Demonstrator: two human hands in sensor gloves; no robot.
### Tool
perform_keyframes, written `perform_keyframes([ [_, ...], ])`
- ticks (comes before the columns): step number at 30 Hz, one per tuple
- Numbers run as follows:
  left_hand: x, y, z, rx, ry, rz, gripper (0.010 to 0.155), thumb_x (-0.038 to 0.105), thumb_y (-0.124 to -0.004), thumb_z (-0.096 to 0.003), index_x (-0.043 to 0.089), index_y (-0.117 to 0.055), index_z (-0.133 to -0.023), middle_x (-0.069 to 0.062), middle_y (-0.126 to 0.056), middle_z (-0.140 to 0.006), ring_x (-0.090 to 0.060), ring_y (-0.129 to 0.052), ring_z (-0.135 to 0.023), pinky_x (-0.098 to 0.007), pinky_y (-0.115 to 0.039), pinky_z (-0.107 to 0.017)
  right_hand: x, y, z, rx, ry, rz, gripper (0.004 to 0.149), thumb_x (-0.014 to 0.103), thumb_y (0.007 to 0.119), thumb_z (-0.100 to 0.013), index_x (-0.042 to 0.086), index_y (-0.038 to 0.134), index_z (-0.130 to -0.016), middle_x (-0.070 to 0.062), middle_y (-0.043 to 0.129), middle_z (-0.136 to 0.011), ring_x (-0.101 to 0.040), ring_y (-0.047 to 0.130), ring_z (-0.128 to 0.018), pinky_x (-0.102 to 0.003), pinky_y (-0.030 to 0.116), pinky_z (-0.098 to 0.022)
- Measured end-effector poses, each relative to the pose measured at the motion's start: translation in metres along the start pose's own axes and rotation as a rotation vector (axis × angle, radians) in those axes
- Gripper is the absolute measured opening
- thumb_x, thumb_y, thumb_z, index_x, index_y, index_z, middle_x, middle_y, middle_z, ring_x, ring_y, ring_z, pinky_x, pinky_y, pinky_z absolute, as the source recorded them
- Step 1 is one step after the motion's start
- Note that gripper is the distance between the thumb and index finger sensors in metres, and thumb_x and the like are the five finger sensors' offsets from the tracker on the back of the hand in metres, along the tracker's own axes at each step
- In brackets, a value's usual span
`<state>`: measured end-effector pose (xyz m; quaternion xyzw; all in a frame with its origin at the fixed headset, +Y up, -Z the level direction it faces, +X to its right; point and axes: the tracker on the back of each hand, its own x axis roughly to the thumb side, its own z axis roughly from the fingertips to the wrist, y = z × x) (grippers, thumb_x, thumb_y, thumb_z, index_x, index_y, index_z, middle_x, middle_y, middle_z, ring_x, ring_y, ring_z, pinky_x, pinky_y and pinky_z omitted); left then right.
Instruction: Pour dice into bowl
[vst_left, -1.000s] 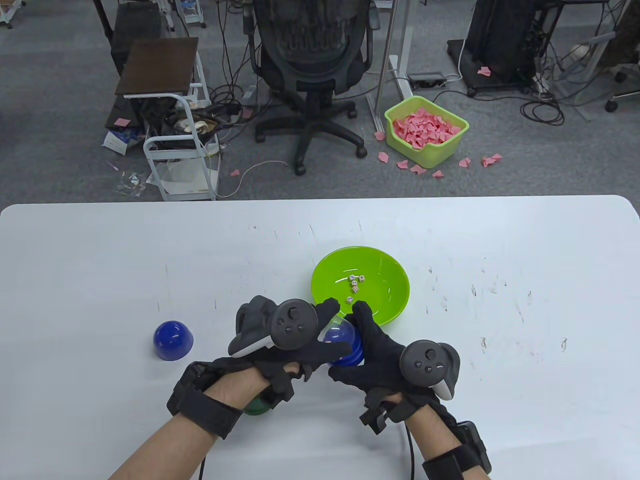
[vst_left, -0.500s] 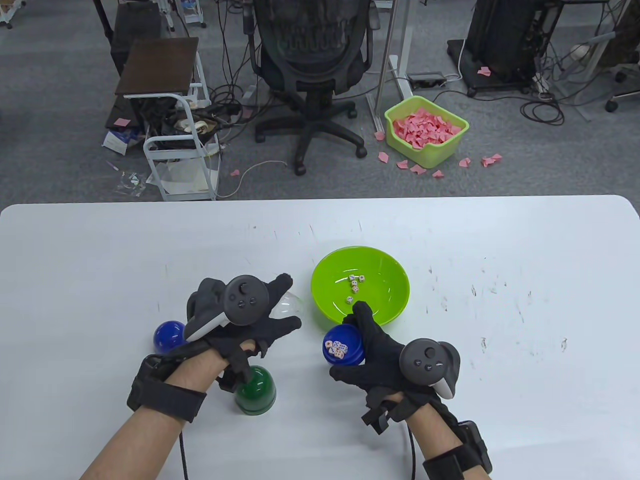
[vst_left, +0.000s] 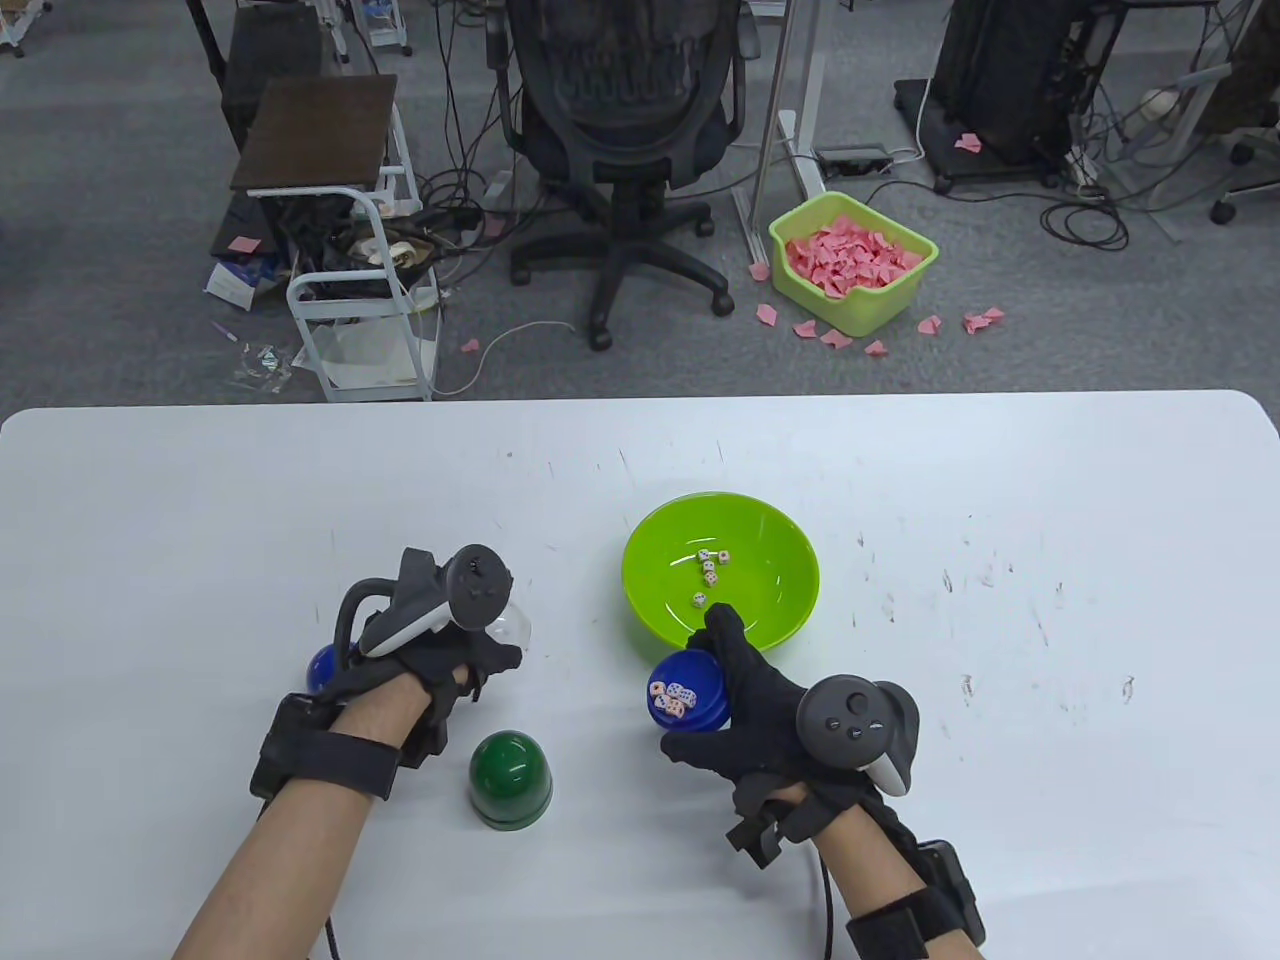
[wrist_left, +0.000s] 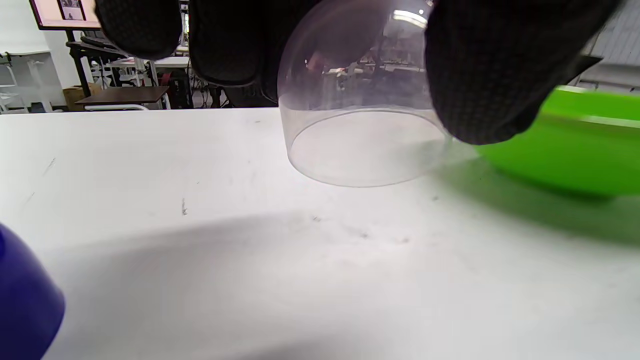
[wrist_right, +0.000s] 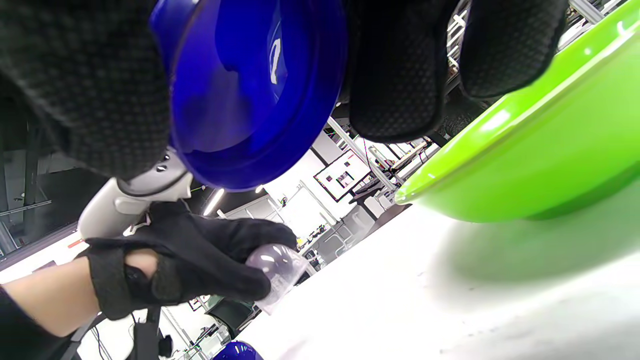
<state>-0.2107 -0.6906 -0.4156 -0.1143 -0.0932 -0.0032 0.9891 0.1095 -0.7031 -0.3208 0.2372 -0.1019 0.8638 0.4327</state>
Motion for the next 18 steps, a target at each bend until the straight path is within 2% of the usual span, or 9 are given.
perform_keyframes([
  [6, -0.005, -0.024, -0.012, -0.097, 0.049, -0.121, 0.084, 0.054, -0.095, -0.0340, 0.031, -0.059, -0.107, -0.005, -0.078, -0.108, -0.036, -0.065, -0.103, -0.062, -0.056, -0.078, 0.000, 0.000, 0.000, 0.000, -0.001, -0.001, 0.113, 0.050, 0.099, -0.032, 0.002, 0.031, -0.108, -0.024, 0.069, -0.105, -0.042, 0.092, -0.062, -0.069, 0.071, -0.057],
  [10, -0.007, -0.036, -0.014, -0.120, 0.059, -0.184, 0.084, 0.055, -0.095, -0.0338, 0.031, -0.059, -0.106, -0.004, -0.079, -0.107, -0.035, -0.065, -0.104, -0.062, -0.054, -0.078, 0.001, 0.000, -0.001, 0.001, -0.006, 0.001, 0.113, 0.050, 0.099, -0.032, 0.002, 0.031, -0.108, -0.024, 0.069, -0.105, -0.042, 0.092, -0.062, -0.070, 0.071, -0.057],
  [18, -0.007, -0.043, -0.015, -0.144, 0.066, -0.207, 0.084, 0.057, -0.092, -0.0353, 0.030, -0.058, -0.107, -0.005, -0.078, -0.107, -0.035, -0.064, -0.104, -0.063, -0.052, -0.079, 0.001, 0.000, 0.000, -0.001, -0.008, 0.001, 0.112, 0.050, 0.099, -0.032, 0.002, 0.032, -0.108, -0.023, 0.069, -0.105, -0.042, 0.092, -0.063, -0.070, 0.071, -0.057],
])
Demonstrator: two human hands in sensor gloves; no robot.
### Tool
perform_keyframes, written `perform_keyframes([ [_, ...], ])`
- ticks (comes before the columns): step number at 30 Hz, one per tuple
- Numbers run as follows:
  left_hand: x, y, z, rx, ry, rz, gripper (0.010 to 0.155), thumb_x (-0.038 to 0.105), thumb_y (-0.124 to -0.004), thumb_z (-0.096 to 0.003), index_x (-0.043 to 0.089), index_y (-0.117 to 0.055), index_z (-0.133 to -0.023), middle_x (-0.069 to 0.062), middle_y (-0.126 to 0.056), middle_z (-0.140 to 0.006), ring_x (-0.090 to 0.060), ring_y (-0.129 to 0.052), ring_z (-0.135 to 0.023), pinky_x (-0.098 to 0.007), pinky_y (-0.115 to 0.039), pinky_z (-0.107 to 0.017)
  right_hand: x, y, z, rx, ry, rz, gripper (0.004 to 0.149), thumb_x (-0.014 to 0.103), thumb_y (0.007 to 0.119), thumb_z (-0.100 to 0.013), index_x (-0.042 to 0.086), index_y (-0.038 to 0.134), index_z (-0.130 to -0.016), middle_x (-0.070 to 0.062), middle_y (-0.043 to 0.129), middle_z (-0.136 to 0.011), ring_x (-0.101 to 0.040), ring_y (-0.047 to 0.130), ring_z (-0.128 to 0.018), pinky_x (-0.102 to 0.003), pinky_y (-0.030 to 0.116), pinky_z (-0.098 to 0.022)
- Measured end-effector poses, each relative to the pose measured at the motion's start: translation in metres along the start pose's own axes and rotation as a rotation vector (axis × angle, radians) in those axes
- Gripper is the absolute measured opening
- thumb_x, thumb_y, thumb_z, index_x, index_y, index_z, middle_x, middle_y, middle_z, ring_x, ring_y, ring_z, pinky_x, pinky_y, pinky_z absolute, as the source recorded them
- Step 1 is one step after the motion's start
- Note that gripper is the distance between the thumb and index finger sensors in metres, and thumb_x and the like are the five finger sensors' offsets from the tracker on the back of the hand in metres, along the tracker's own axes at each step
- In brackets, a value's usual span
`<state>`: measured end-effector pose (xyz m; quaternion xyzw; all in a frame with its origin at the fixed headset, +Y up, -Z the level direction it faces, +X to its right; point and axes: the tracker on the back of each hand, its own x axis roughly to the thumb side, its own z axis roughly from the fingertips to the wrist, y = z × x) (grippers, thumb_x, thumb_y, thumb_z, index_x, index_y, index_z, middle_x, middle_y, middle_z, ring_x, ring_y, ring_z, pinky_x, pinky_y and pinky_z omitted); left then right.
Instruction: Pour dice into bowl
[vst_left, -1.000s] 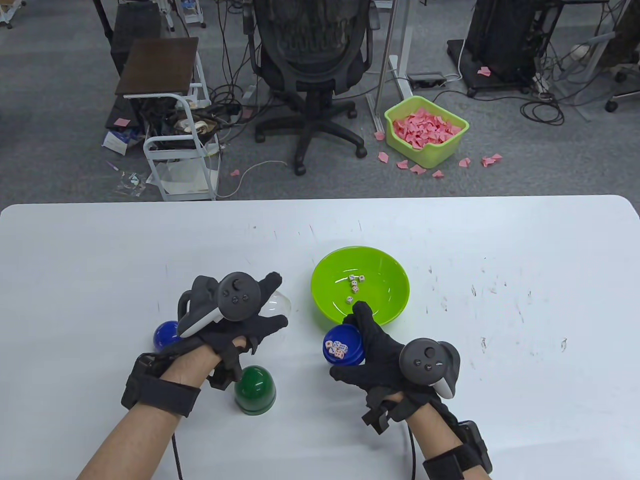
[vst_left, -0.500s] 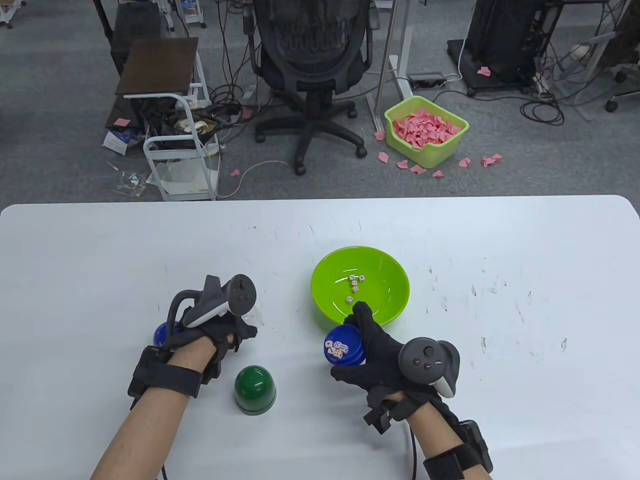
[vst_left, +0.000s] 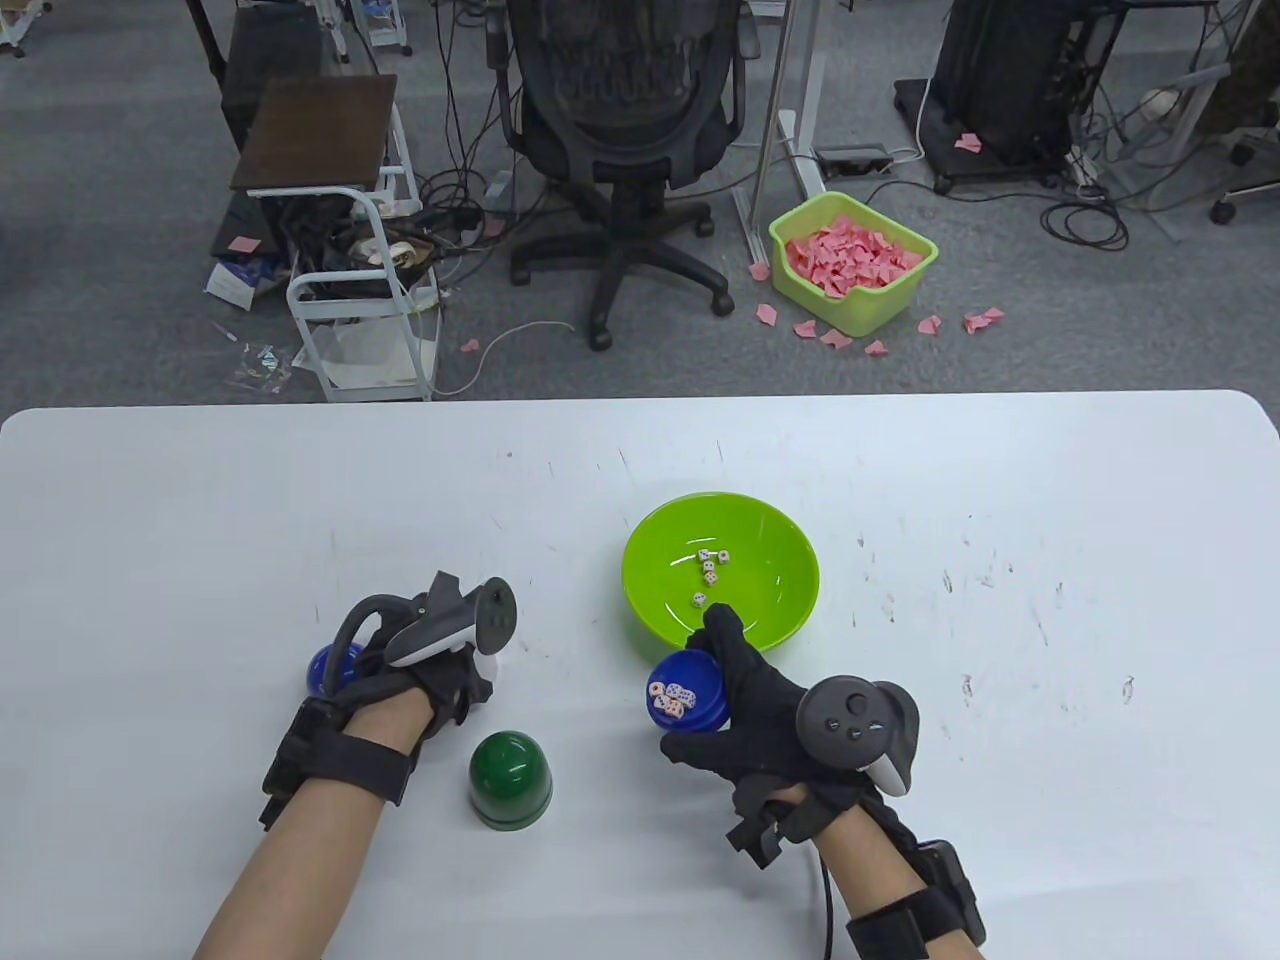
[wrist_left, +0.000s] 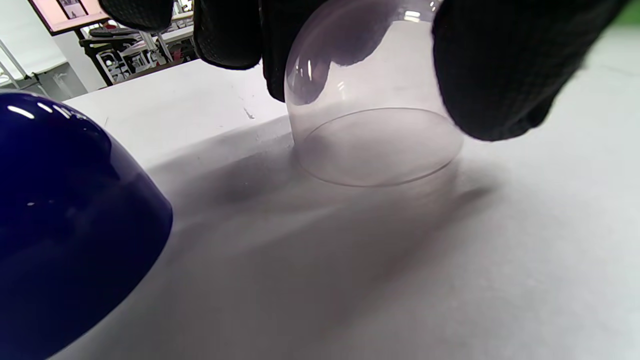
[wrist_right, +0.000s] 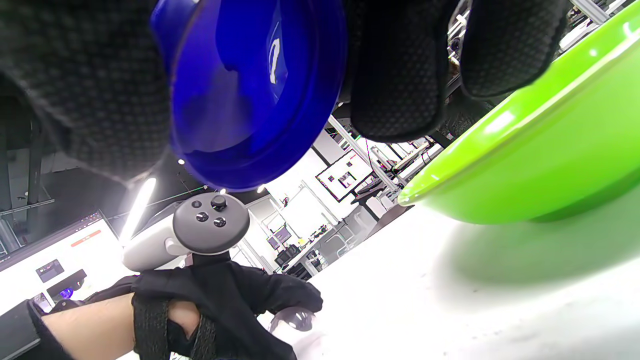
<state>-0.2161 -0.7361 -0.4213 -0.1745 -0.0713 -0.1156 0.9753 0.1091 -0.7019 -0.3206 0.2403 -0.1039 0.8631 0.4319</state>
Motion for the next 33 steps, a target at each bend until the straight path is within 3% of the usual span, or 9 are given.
perform_keyframes([
  [6, -0.003, 0.006, 0.005, -0.005, -0.009, 0.050, 0.088, 0.058, -0.090, -0.0369, 0.029, -0.050, -0.109, -0.010, -0.069, -0.111, -0.038, -0.058, -0.106, -0.064, -0.049, -0.079, 0.000, -0.001, 0.000, -0.008, 0.003, -0.004, 0.112, 0.050, 0.099, -0.032, 0.002, 0.032, -0.108, -0.023, 0.069, -0.105, -0.042, 0.092, -0.063, -0.070, 0.071, -0.057],
  [15, -0.007, 0.042, 0.051, 0.244, -0.153, 0.319, 0.085, 0.061, -0.084, -0.0399, 0.029, -0.048, -0.111, -0.009, -0.064, -0.114, -0.039, -0.059, -0.106, -0.064, -0.052, -0.078, -0.004, -0.005, 0.001, -0.023, 0.016, 0.007, 0.109, 0.049, 0.100, -0.032, 0.000, 0.038, -0.108, -0.025, 0.070, -0.105, -0.042, 0.093, -0.063, -0.070, 0.071, -0.057],
  [24, 0.016, 0.033, 0.095, 0.383, -0.316, 0.498, 0.084, 0.062, -0.083, -0.0409, 0.029, -0.049, -0.111, -0.009, -0.065, -0.114, -0.040, -0.060, -0.106, -0.064, -0.053, -0.078, -0.007, -0.010, 0.001, -0.059, 0.048, -0.005, 0.103, 0.047, 0.101, -0.030, -0.002, 0.049, -0.104, -0.027, 0.071, -0.103, -0.041, 0.094, -0.063, -0.069, 0.073, -0.057],
  [33, 0.019, 0.022, 0.104, 0.417, -0.376, 0.576, 0.084, 0.063, -0.082, -0.0416, 0.029, -0.048, -0.111, -0.009, -0.065, -0.114, -0.041, -0.061, -0.105, -0.064, -0.054, -0.077, -0.022, -0.026, 0.001, -0.140, 0.154, -0.047, 0.103, 0.044, 0.101, -0.030, -0.003, 0.045, -0.102, -0.030, 0.067, -0.102, -0.041, 0.093, -0.066, -0.068, 0.072, -0.058],
])
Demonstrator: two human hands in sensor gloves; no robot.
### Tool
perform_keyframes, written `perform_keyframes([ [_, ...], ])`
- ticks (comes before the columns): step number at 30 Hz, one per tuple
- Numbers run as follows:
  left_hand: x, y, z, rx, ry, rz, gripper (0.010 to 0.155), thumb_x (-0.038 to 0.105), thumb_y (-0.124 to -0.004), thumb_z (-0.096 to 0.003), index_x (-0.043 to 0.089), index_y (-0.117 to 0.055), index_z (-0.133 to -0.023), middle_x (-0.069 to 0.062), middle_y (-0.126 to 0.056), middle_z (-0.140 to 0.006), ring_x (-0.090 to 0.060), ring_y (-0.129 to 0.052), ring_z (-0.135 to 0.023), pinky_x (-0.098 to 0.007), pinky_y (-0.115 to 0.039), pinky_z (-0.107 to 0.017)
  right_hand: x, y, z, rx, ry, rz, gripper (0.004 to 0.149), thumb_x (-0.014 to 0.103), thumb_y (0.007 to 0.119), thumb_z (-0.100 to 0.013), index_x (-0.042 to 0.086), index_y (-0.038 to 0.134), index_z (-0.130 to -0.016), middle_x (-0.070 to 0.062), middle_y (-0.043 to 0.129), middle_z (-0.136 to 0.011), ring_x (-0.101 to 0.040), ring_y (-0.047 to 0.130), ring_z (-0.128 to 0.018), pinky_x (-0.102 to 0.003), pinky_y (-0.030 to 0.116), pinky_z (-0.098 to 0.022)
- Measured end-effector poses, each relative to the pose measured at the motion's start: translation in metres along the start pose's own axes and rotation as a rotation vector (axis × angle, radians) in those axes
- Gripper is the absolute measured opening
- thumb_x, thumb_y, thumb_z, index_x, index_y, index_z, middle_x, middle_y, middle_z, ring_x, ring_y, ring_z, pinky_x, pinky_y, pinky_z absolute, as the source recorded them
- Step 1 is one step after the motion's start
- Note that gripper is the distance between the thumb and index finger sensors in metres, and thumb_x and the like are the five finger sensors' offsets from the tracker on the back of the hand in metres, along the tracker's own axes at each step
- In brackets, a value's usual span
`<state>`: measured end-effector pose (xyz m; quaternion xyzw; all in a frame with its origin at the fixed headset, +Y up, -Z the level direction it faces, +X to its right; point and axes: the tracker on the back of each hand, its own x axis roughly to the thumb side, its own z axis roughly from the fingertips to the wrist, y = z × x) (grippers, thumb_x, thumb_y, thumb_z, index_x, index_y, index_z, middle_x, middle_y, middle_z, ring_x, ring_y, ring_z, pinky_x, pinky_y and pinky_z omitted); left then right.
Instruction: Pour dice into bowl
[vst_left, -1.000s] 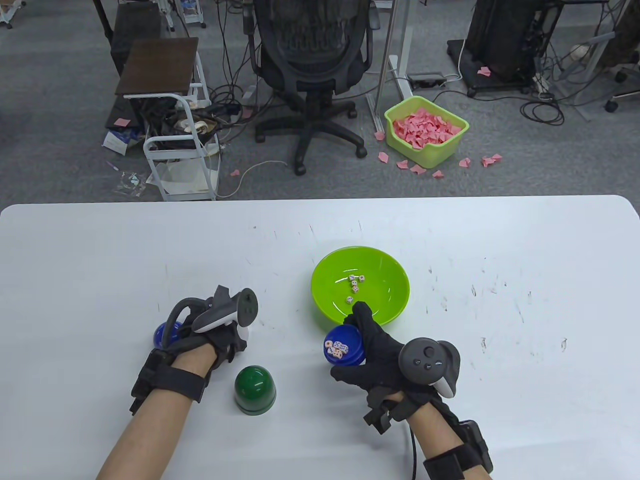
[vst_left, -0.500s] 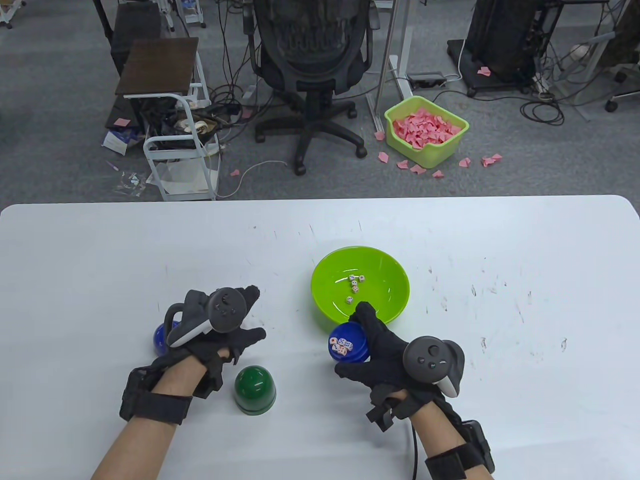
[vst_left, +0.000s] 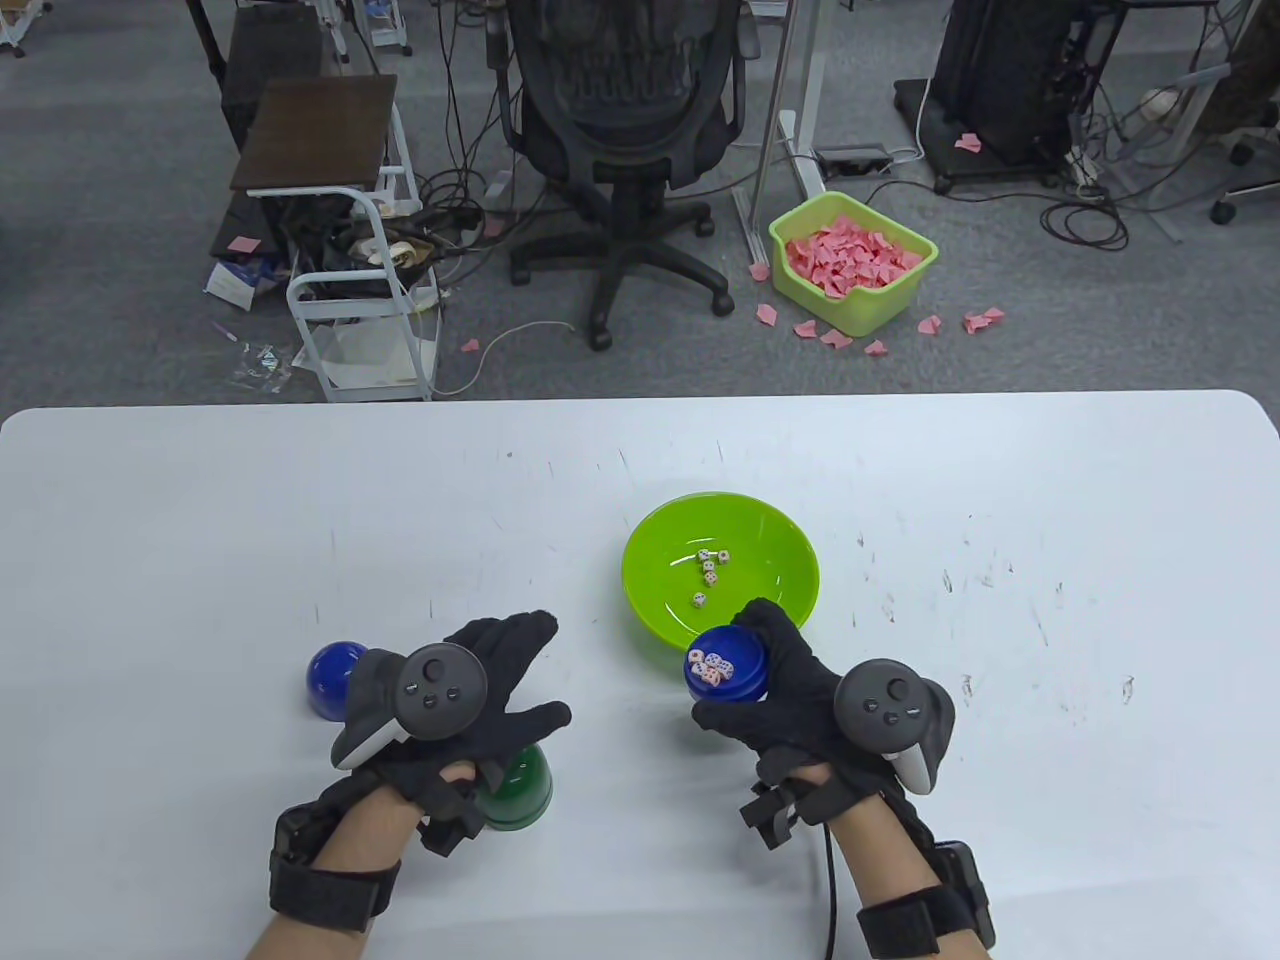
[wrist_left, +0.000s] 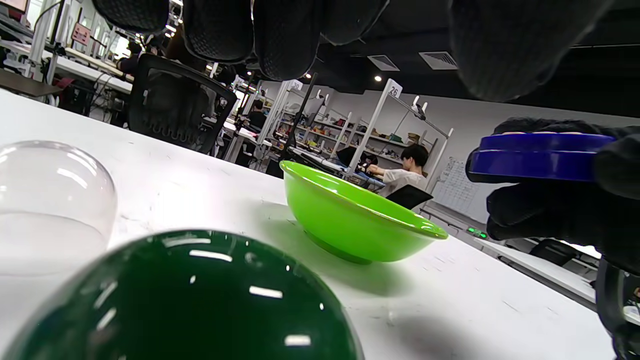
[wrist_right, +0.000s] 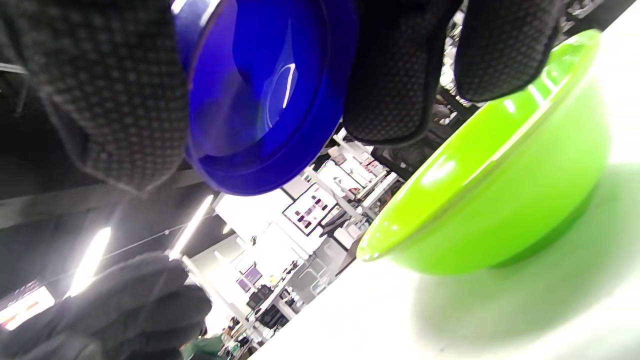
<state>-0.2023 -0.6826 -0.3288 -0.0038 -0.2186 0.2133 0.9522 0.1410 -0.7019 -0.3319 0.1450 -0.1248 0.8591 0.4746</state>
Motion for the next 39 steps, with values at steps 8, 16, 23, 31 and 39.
perform_keyframes([
  [8, -0.006, -0.001, 0.008, 0.037, -0.021, 0.034, 0.084, 0.063, -0.081, -0.0418, 0.029, -0.048, -0.111, -0.008, -0.066, -0.114, -0.040, -0.062, -0.105, -0.064, -0.055, -0.077, -0.016, -0.010, -0.010, -0.062, 0.133, -0.003, 0.103, 0.042, 0.102, -0.030, -0.002, 0.041, -0.100, -0.030, 0.063, -0.101, -0.041, 0.091, -0.069, -0.068, 0.071, -0.059],
  [16, -0.014, -0.010, 0.006, 0.030, -0.027, 0.083, 0.084, 0.063, -0.081, -0.0422, 0.029, -0.047, -0.111, -0.009, -0.067, -0.113, -0.040, -0.063, -0.105, -0.064, -0.055, -0.077, -0.015, -0.010, -0.034, -0.036, 0.179, 0.206, 0.101, 0.039, 0.103, -0.030, 0.002, 0.042, -0.102, -0.031, 0.059, -0.104, -0.043, 0.086, -0.070, -0.070, 0.068, -0.060],
  [23, -0.020, -0.012, 0.004, 0.032, -0.026, 0.147, 0.085, 0.063, -0.080, -0.0426, 0.028, -0.045, -0.112, -0.011, -0.066, -0.113, -0.040, -0.063, -0.105, -0.064, -0.055, -0.077, 0.003, 0.004, -0.065, 0.046, 0.135, 0.497, 0.098, 0.036, 0.104, -0.030, 0.006, 0.048, -0.104, -0.031, 0.056, -0.105, -0.041, 0.085, -0.069, -0.071, 0.066, -0.061],
  [31, -0.022, -0.010, 0.004, 0.041, -0.018, 0.171, 0.085, 0.063, -0.080, -0.0431, 0.028, -0.044, -0.112, -0.011, -0.065, -0.114, -0.040, -0.060, -0.105, -0.064, -0.055, -0.077, 0.005, 0.022, -0.087, 0.082, 0.135, 0.610, 0.095, 0.027, 0.105, -0.030, 0.012, 0.049, -0.106, -0.030, 0.048, -0.108, -0.042, 0.081, -0.071, -0.072, 0.063, -0.062],
  [39, -0.024, -0.008, 0.005, 0.045, -0.011, 0.174, 0.085, 0.063, -0.079, -0.0434, 0.028, -0.043, -0.112, -0.012, -0.064, -0.114, -0.040, -0.059, -0.105, -0.064, -0.054, -0.077, 0.004, 0.035, -0.094, 0.132, 0.079, 0.850, 0.094, 0.022, 0.104, -0.031, 0.016, 0.047, -0.106, -0.024, 0.046, -0.111, -0.044, 0.079, -0.072, -0.071, 0.062, -0.063],
])
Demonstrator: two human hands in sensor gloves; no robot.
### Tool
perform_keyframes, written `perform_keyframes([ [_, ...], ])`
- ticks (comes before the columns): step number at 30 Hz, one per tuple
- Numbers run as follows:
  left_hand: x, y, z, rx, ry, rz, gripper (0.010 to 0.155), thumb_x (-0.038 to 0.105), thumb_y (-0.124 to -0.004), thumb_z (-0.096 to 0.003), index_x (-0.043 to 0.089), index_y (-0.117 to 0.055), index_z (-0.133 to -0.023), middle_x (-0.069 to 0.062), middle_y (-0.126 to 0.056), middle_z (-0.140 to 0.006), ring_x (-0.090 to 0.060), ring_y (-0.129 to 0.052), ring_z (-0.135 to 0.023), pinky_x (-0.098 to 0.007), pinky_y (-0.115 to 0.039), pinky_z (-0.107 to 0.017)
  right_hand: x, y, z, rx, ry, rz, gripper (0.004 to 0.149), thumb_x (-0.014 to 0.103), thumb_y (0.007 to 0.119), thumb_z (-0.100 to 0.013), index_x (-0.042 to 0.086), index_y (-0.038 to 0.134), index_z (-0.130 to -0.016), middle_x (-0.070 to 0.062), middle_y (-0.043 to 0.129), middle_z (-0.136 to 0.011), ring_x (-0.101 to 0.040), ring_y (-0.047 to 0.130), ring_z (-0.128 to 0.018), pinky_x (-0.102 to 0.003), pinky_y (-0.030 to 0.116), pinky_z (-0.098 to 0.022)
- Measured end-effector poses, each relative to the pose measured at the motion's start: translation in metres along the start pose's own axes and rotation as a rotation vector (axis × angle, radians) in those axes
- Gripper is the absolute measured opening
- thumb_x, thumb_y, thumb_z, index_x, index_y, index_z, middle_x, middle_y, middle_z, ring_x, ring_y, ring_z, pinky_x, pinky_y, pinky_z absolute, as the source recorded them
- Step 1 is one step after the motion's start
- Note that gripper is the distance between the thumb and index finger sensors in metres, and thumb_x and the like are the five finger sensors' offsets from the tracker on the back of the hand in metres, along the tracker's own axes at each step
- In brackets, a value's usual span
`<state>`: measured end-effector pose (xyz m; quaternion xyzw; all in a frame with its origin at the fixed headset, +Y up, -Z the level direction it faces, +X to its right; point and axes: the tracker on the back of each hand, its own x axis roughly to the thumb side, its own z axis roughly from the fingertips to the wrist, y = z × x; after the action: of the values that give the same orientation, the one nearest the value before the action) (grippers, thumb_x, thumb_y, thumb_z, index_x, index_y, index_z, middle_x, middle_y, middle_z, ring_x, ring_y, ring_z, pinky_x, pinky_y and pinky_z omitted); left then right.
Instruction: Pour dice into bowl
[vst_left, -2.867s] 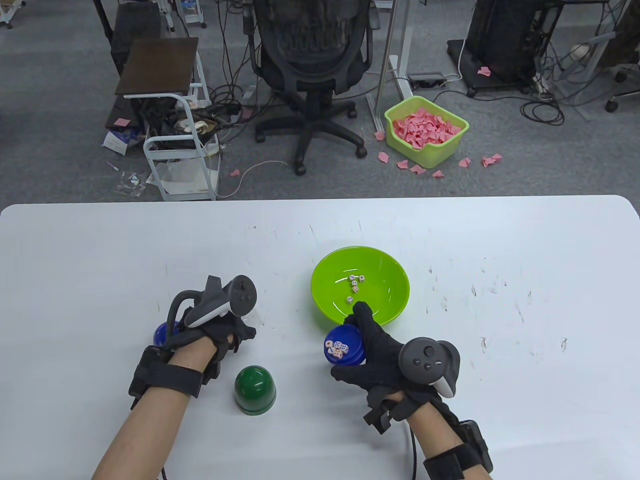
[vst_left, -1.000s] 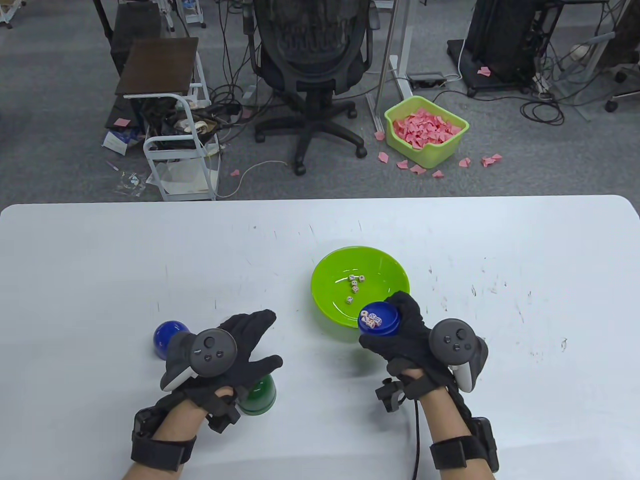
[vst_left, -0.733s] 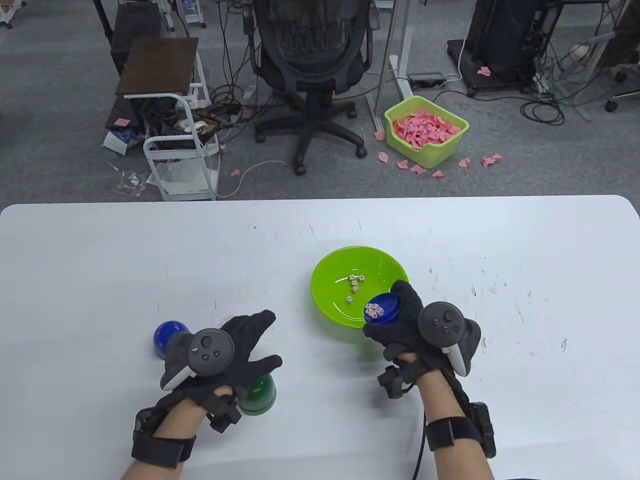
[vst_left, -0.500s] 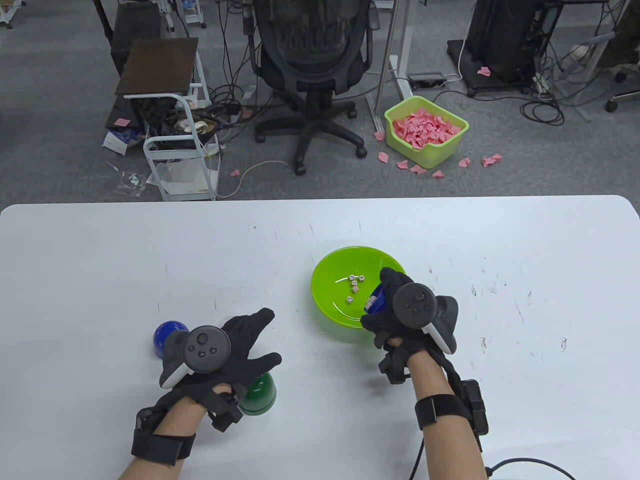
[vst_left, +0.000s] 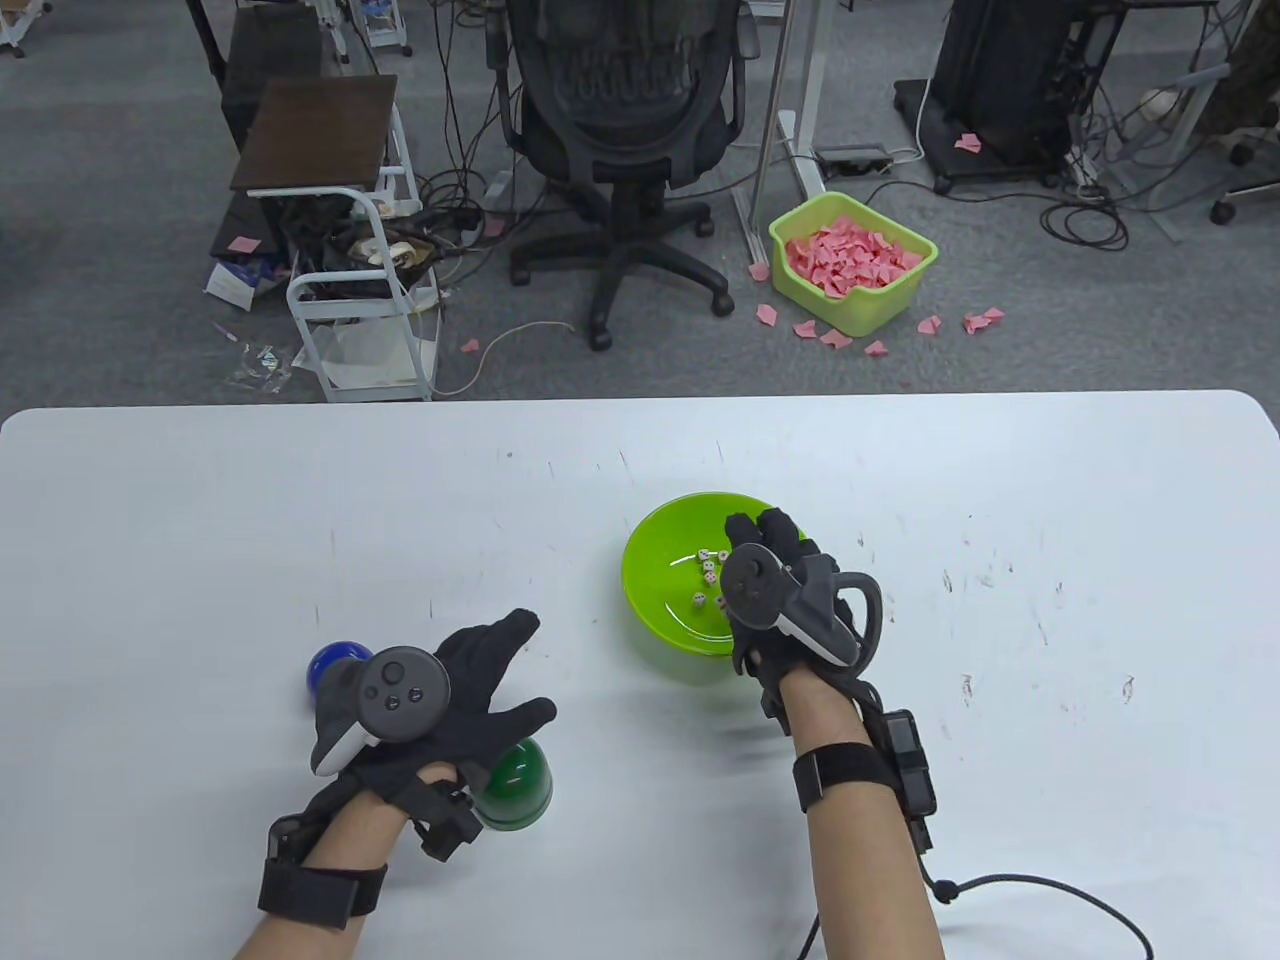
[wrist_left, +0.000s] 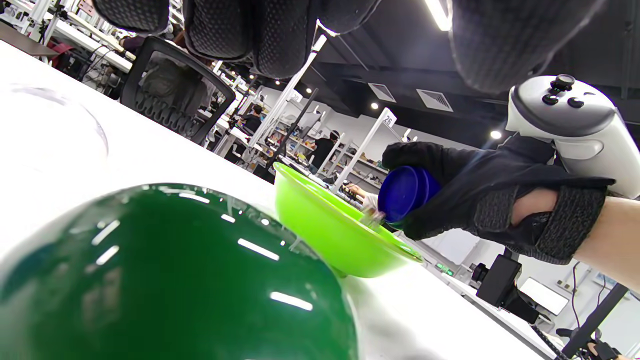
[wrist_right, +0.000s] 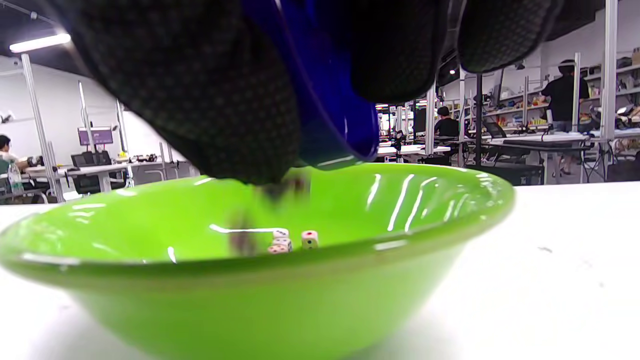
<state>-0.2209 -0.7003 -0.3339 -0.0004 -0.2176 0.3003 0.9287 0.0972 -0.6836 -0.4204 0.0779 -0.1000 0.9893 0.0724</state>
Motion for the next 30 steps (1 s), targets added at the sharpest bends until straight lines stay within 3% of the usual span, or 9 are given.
perform_keyframes([
  [14, -0.010, 0.009, 0.001, 0.026, 0.027, 0.048, 0.085, 0.063, -0.079, -0.0437, 0.028, -0.043, -0.112, -0.013, -0.063, -0.114, -0.041, -0.059, -0.106, -0.064, -0.054, -0.077, 0.001, -0.012, 0.020, -0.121, -0.049, -0.140, 0.098, 0.038, 0.102, -0.031, 0.003, 0.048, -0.105, -0.029, 0.060, -0.106, -0.042, 0.089, -0.069, -0.068, 0.070, -0.059],
  [30, -0.052, 0.029, 0.008, 0.108, 0.154, 0.144, 0.083, 0.064, -0.076, -0.0453, 0.028, -0.044, -0.112, -0.013, -0.063, -0.114, -0.042, -0.059, -0.105, -0.064, -0.053, -0.077, -0.011, 0.002, 0.072, -0.122, -0.053, -0.683, 0.097, 0.047, 0.096, -0.035, -0.003, 0.047, -0.103, -0.034, 0.065, -0.102, -0.044, 0.092, -0.067, -0.068, 0.073, -0.056],
])
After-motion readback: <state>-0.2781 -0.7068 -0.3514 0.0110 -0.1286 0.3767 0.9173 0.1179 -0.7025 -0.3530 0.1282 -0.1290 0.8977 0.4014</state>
